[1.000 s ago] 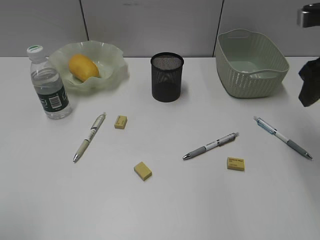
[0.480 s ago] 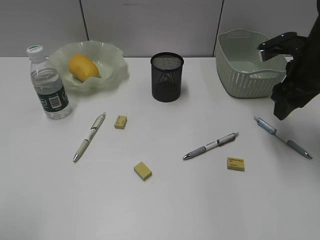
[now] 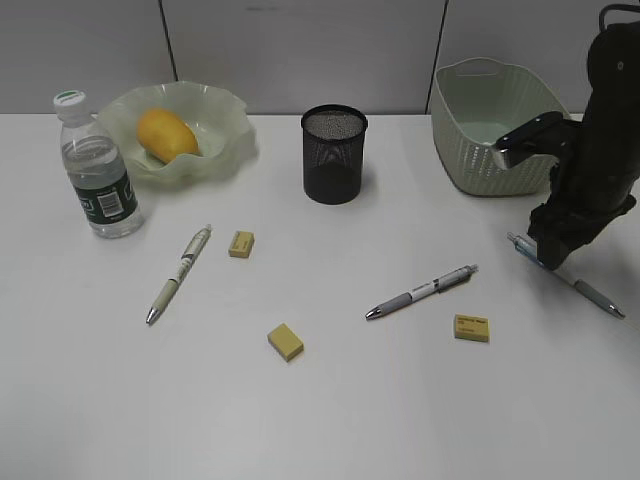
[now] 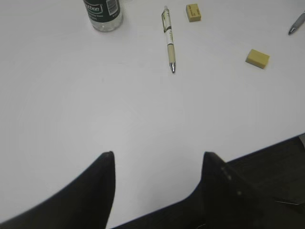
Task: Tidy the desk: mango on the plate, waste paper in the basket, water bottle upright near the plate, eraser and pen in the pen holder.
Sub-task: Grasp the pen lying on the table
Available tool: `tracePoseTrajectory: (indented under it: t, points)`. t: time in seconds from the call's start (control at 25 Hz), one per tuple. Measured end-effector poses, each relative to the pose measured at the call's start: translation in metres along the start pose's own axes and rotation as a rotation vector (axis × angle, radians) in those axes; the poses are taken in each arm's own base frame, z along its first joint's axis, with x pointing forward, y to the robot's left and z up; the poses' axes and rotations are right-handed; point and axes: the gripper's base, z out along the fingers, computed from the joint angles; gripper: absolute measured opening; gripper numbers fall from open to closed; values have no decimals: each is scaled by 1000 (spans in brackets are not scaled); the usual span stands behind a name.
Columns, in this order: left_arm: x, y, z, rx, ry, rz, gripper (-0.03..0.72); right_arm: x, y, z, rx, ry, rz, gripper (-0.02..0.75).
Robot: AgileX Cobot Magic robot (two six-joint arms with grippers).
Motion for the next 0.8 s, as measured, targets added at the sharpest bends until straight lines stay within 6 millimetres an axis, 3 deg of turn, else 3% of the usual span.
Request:
tracePoseTrajectory:
  t: [0.28, 0.68, 0.8]
  points:
    - [0, 0, 0, -1, 0, 0, 436, -1, -3, 22, -13, 25, 6, 484]
    - [0, 0, 0, -1, -1, 0, 436, -9, -3, 36, -40, 20, 31, 375]
    - [0, 0, 0, -1, -1, 1, 436, -9, -2, 37, -46, 19, 37, 309]
